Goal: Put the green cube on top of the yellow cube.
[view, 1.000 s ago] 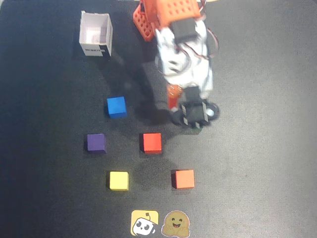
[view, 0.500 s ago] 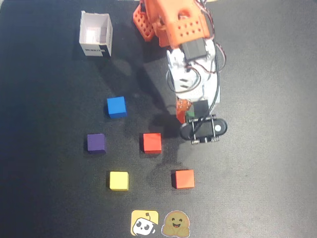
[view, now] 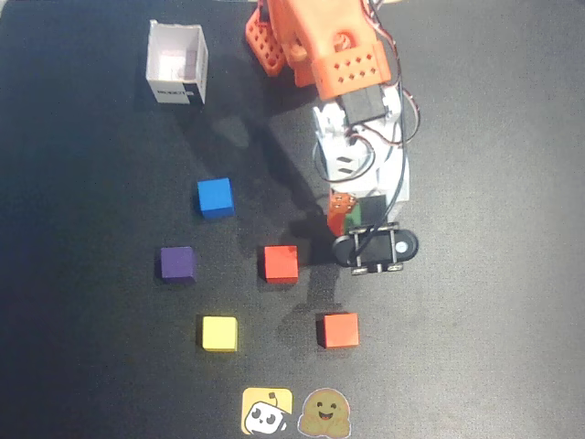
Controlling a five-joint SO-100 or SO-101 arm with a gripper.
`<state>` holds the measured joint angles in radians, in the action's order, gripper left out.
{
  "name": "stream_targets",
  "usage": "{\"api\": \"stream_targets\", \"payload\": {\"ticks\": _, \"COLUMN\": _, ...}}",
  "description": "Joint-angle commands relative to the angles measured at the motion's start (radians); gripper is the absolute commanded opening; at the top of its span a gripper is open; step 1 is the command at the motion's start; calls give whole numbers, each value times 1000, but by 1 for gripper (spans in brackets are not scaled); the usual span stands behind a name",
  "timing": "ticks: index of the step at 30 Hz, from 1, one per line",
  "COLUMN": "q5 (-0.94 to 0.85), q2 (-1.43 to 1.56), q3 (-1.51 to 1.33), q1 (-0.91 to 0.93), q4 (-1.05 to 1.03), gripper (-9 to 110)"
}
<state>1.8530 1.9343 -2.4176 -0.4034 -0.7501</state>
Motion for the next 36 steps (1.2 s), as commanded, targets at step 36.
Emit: {"api": "stream_targets", "payload": {"ticks": 36, "q5": 32, "q2": -61, "q3": -101, "q1": -15, "q4": 103, "gripper": 5}}
